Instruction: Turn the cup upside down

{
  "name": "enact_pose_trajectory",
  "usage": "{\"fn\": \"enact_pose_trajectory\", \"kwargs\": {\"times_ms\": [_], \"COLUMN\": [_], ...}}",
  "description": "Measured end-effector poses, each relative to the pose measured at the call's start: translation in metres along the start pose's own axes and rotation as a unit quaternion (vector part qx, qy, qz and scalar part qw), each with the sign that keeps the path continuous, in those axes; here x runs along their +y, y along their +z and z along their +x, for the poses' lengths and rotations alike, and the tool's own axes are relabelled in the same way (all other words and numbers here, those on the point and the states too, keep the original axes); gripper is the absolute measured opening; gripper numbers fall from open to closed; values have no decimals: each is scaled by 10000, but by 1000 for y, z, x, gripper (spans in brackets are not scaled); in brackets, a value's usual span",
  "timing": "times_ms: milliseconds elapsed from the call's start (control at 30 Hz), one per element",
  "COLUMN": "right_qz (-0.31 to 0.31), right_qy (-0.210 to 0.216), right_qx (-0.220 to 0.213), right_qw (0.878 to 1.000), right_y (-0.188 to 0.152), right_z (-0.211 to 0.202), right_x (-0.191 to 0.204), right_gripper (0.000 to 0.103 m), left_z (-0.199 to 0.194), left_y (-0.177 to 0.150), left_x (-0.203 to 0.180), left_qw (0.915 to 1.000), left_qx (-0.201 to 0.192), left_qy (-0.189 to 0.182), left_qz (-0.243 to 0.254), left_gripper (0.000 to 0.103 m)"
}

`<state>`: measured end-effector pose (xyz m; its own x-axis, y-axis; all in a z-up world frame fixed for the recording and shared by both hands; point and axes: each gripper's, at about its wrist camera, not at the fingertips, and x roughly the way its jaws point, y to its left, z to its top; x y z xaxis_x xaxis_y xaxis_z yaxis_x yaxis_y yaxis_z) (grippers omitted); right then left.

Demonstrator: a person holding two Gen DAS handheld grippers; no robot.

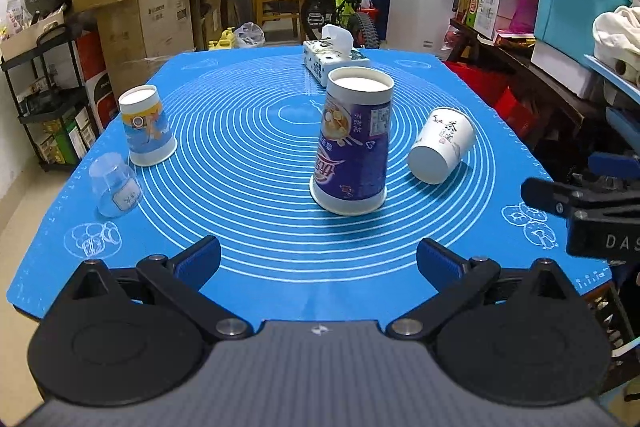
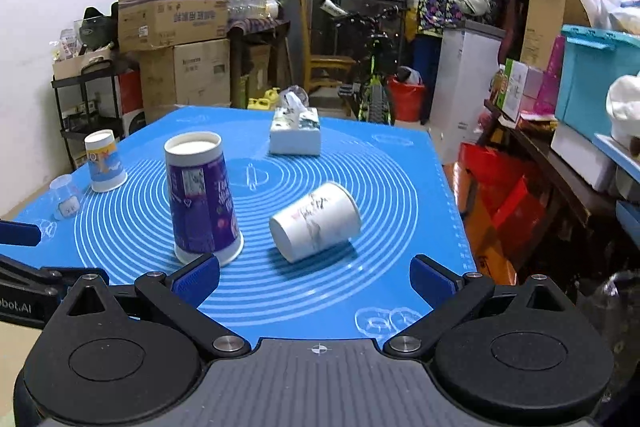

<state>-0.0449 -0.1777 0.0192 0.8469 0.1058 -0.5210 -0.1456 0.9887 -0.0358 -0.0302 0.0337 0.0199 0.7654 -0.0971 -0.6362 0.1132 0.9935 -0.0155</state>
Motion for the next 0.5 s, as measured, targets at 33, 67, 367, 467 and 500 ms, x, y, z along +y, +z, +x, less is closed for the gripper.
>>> {"fn": "enact_pose_trajectory", "kwargs": {"times_ms": [33,67,367,467,500], "right_qz": [11,12,13,23,13], "right_qy": [19,30,69,68,63], "right_qx": [31,59,216,236,241], "right_qw": [10000,10000,9997,9997,9997], "right_y": [-1,-3,-14,-15,-15], "right_z": [-1,-3,-10,-11,-11], "right_x": [-1,-2,-6,-7,-8], "right_gripper": [101,101,101,101,101], "left_z": [-2,-3,-9,-8,-9], "left_y": [-1,-2,-6,-8,-9], "left_x": [-1,-2,-11,-14,-15], "left_qw": [10000,10000,9999,9998,9998], "left_qx": [-3,-10,-13,8,18], "left_qy": [6,28,71,60,45], "left_qz": [5,21,142,200,208], "left_gripper": [103,103,103,103,103]}}
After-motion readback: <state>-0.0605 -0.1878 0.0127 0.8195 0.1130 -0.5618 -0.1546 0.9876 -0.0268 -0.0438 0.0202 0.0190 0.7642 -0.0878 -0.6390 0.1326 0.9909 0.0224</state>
